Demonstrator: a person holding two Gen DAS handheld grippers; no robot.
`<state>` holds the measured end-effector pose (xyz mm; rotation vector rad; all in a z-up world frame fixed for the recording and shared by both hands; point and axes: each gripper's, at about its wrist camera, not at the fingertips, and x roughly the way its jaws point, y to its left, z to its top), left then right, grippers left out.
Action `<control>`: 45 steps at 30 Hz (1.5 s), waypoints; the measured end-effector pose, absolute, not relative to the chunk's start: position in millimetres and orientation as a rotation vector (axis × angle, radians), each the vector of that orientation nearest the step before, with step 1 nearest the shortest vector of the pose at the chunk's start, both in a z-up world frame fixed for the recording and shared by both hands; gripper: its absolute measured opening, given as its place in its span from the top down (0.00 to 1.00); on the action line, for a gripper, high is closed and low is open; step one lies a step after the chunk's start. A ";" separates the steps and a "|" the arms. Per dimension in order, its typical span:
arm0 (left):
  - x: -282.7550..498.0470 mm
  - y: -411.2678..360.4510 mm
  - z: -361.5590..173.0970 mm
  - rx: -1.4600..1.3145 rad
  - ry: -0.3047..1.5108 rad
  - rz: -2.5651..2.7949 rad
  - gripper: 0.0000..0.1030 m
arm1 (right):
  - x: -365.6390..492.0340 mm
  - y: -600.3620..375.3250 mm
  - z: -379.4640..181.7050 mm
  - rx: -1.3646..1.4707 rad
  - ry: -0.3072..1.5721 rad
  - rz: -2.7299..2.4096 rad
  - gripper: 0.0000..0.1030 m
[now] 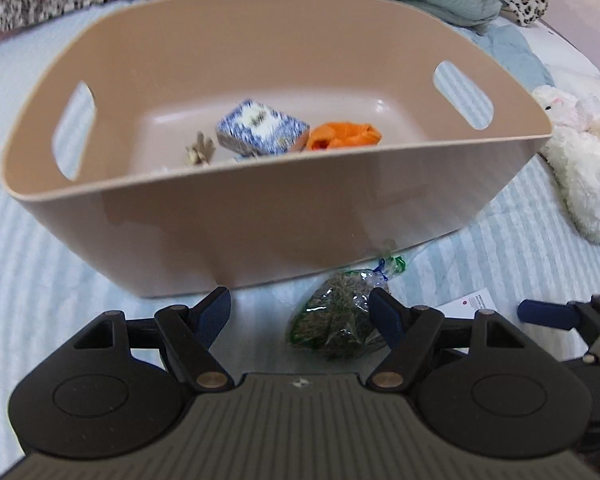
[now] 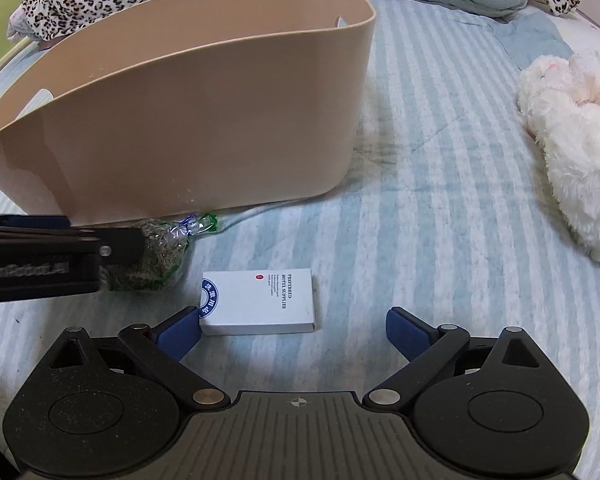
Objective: Organize objects
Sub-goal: 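Grasp the green snack bag with the left tool while the right tool grasps the white card box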
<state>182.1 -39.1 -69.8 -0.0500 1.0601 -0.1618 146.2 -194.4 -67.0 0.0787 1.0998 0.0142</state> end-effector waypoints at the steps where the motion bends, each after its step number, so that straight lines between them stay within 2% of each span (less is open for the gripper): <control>1: 183.9 -40.1 -72.9 -0.057 1.070 -0.165 0.25 | 147.4 -194.6 -67.4 0.084 1.100 0.014 0.03; 5: 182.7 -40.7 -78.1 -0.065 1.059 -0.165 0.24 | 149.1 -195.0 -69.3 0.094 1.086 0.003 0.03; 6: 182.4 -38.9 -79.0 -0.081 1.060 -0.169 0.27 | 149.2 -194.5 -69.4 0.089 1.075 -0.006 0.04; 8: 181.9 -35.7 -79.5 -0.117 1.069 -0.188 0.37 | 149.3 -192.8 -71.2 0.077 1.070 -0.014 0.08; 10: 180.9 -33.6 -78.2 -0.141 1.079 -0.211 0.56 | 148.7 -192.9 -73.6 0.074 1.074 -0.014 0.11; 11: 180.2 -33.5 -76.9 -0.150 1.083 -0.224 0.60 | 148.0 -193.0 -73.6 0.074 1.073 -0.014 0.12; 14: 176.6 -35.0 -75.1 -0.138 1.084 -0.228 0.62 | 145.5 -194.5 -71.4 0.078 1.058 -0.010 0.23; 16: 172.7 -34.8 -74.2 -0.137 1.081 -0.227 0.64 | 144.2 -195.4 -70.3 0.082 1.054 -0.004 0.35; 19: 167.9 -32.9 -72.0 -0.129 1.079 -0.226 0.67 | 142.0 -192.8 -69.1 0.080 1.050 0.005 0.46; 32: 142.1 -8.9 -39.6 -0.105 1.009 -0.200 0.69 | 120.6 -178.7 -39.9 0.085 0.981 0.049 0.47; 45: 116.4 6.7 26.5 -0.046 0.815 -0.181 0.69 | 108.8 -184.3 13.4 0.135 0.838 0.058 0.47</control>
